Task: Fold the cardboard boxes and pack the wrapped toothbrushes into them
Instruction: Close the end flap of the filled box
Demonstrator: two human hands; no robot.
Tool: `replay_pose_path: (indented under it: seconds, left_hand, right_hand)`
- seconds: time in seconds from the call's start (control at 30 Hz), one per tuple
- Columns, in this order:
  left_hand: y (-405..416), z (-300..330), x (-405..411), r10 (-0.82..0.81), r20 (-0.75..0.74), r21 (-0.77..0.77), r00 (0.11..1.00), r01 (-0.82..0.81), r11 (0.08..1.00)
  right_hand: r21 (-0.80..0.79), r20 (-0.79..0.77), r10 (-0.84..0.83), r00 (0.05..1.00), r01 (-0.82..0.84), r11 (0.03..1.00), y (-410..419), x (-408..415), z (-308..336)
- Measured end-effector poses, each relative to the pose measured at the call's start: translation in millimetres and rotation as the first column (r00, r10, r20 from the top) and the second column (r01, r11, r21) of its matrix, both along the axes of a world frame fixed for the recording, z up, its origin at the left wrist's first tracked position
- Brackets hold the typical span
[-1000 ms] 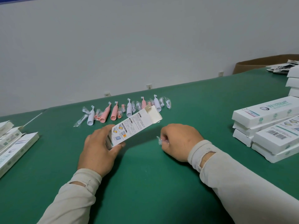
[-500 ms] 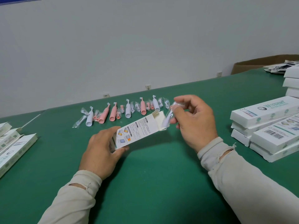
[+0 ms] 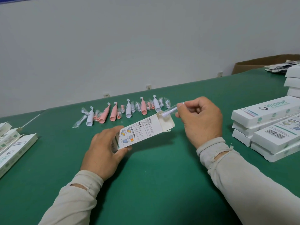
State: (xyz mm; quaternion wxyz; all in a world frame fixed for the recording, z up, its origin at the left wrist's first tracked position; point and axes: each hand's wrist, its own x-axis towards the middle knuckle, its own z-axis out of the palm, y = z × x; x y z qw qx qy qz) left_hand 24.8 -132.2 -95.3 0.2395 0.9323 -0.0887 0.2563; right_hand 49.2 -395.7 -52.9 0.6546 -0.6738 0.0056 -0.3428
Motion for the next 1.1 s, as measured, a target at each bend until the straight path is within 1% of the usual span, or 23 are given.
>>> replay_pose_path:
  seconds: [0.13, 0.17, 0.2, 0.23, 0.27, 0.3, 0.33, 0.37, 0.4, 0.43, 0.47, 0.5, 0.53, 0.57, 0.6, 0.63, 0.67, 0.7, 0.8, 0.83, 0.93, 1.0, 1.1]
  left_hand:
    - [0, 0, -1, -0.015, 0.002, -0.019, 1.0, 0.015, 1.0]
    - [0, 0, -1, -0.025, 0.001, -0.025, 1.0, 0.025, 0.999]
    - [-1, 0, -1, -0.04, -0.003, -0.035, 0.999, 0.04, 0.999]
    - [-3, 0, -1, -0.058, -0.006, -0.046, 0.998, 0.058, 0.997]
    - [-4, 0, -1, -0.075, -0.008, -0.054, 0.997, 0.074, 0.996]
    - [-4, 0, -1, -0.083, -0.009, -0.059, 0.996, 0.083, 0.995]
    - [-4, -1, 0, -0.082, -0.009, -0.062, 0.997, 0.081, 0.995]
    - [-2, -1, 1, -0.072, -0.013, -0.065, 0.997, 0.071, 0.995]
    - [-1, -2, 2, -0.06, -0.018, -0.069, 0.998, 0.059, 0.996]
    - [1, -2, 2, -0.051, -0.022, -0.074, 0.998, 0.049, 0.996]
    - [2, -1, 2, -0.046, -0.023, -0.077, 0.999, 0.044, 0.996]
    - [2, -1, 2, -0.044, -0.023, -0.074, 0.999, 0.042, 0.996]
    - [1, -1, 2, -0.043, -0.022, -0.071, 0.999, 0.042, 0.997]
    - [1, -1, 2, -0.045, -0.023, -0.069, 0.999, 0.044, 0.997]
    - [1, -1, 1, -0.048, -0.026, -0.07, 0.999, 0.046, 0.996]
    - [1, -1, 1, -0.049, -0.029, -0.068, 0.998, 0.047, 0.997]
    - [2, -1, 1, -0.048, -0.033, -0.066, 0.998, 0.045, 0.997]
    - [2, -1, 1, -0.044, -0.037, -0.065, 0.998, 0.042, 0.997]
    - [2, -1, 1, -0.047, -0.036, -0.065, 0.998, 0.044, 0.997]
    - [2, -1, 1, -0.05, -0.034, -0.063, 0.998, 0.047, 0.997]
    - [1, -1, 0, -0.057, -0.029, -0.055, 0.998, 0.055, 0.997]
    - [1, -1, 0, -0.06, -0.026, -0.058, 0.998, 0.058, 0.997]
    - [1, -1, 0, -0.065, -0.027, -0.054, 0.997, 0.064, 0.997]
  right_hand:
    - [-0.037, -0.031, 0.105, 0.994, -0.106, 0.994, 8, -6, -3]
    - [-0.036, -0.035, 0.151, 0.988, -0.153, 0.988, 12, -8, -5]
    - [-0.072, -0.058, 0.206, 0.977, -0.209, 0.975, 16, -9, -7]
    - [-0.155, -0.11, 0.266, 0.958, -0.281, 0.947, 20, -11, -9]
    - [-0.246, -0.187, 0.336, 0.923, -0.375, 0.894, 24, -13, -11]
    - [-0.298, -0.267, 0.4, 0.877, -0.47, 0.831, 26, -13, -13]
    - [-0.304, -0.319, 0.452, 0.833, -0.542, 0.784, 28, -14, -13]
    - [-0.272, -0.331, 0.502, 0.799, -0.59, 0.76, 28, -16, -10]
    - [-0.211, -0.311, 0.537, 0.784, -0.608, 0.766, 26, -18, -5]
    - [-0.145, -0.269, 0.54, 0.797, -0.588, 0.796, 22, -18, -1]
    - [-0.112, -0.222, 0.512, 0.83, -0.543, 0.832, 16, -16, 1]
    - [-0.151, -0.181, 0.474, 0.862, -0.501, 0.852, 8, -14, 3]
    - [-0.262, -0.166, 0.458, 0.873, -0.487, 0.833, 1, -12, 3]
    - [-0.405, -0.194, 0.459, 0.867, -0.497, 0.767, -6, -11, 3]
    - [-0.526, -0.242, 0.453, 0.858, -0.509, 0.682, -10, -10, 2]
    - [-0.606, -0.285, 0.436, 0.854, -0.513, 0.608, -12, -10, 0]
    - [-0.646, -0.302, 0.422, 0.854, -0.51, 0.568, -13, -8, -1]
    - [-0.658, -0.288, 0.417, 0.862, -0.495, 0.568, -14, -6, -3]
    - [-0.607, -0.188, 0.418, 0.889, -0.44, 0.662, -12, -5, -3]
    - [-0.607, -0.169, 0.406, 0.898, -0.42, 0.675, -12, -6, -3]
    - [-0.608, -0.134, 0.37, 0.919, -0.371, 0.702, -9, -6, -4]
    - [-0.585, -0.121, 0.361, 0.925, -0.361, 0.727, -6, -7, -6]
    - [-0.579, -0.113, 0.354, 0.928, -0.351, 0.736, -3, -7, -8]
